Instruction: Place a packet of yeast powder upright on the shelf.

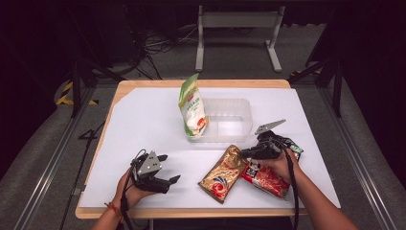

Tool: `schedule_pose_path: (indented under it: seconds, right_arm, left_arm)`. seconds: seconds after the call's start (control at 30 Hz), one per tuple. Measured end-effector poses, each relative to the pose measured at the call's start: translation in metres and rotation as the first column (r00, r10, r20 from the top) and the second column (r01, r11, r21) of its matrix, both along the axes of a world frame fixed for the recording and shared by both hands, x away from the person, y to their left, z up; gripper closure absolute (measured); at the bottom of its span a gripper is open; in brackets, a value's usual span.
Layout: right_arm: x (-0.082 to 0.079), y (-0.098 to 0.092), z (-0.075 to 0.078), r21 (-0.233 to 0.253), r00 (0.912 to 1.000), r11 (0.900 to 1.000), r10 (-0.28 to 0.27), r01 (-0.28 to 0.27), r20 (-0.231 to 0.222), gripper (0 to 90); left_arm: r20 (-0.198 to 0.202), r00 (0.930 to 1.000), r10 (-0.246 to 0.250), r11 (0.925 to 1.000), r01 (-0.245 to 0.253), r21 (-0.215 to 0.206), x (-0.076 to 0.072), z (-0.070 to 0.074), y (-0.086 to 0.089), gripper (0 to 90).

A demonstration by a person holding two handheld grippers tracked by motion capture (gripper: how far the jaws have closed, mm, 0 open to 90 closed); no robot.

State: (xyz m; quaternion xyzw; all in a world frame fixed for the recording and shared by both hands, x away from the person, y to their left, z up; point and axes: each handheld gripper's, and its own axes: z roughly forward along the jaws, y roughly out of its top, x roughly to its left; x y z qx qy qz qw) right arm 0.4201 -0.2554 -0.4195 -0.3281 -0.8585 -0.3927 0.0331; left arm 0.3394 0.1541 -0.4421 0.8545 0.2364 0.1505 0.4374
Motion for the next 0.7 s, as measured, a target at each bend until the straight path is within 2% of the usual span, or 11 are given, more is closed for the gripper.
schedule_pose_path:
  seconds: [0.33, 0.43, 0.53, 0.7]
  right_arm:
    - [-0.007, -0.004, 0.009, 0.057, 0.9994, 0.998, 0.034, -0.034, 0.006, 85.7]
    - [-0.008, -0.002, 0.011, 0.076, 0.9991, 0.996, 0.037, -0.038, 0.020, 85.9]
    - [-0.007, 0.001, 0.017, 0.101, 0.9983, 0.994, 0.027, -0.033, 0.052, 86.1]
    - [-0.010, 0.002, 0.021, 0.119, 0.9971, 0.992, 0.036, -0.044, 0.068, 86.8]
  left_arm:
    - [0.000, 1.0000, 0.009, 1.0000, -0.009, -0.003, 0.001, 0.000, 0.002, 17.4]
    - [0.000, 1.0000, 0.010, 0.9999, -0.010, 0.002, 0.002, 0.000, 0.002, 17.4]
    - [-0.004, 0.9999, 0.011, 0.9999, -0.011, 0.003, 0.002, 0.000, 0.002, 17.4]
    - [-0.003, 0.9999, 0.012, 0.9999, -0.012, -0.001, 0.002, 0.000, 0.003, 17.3]
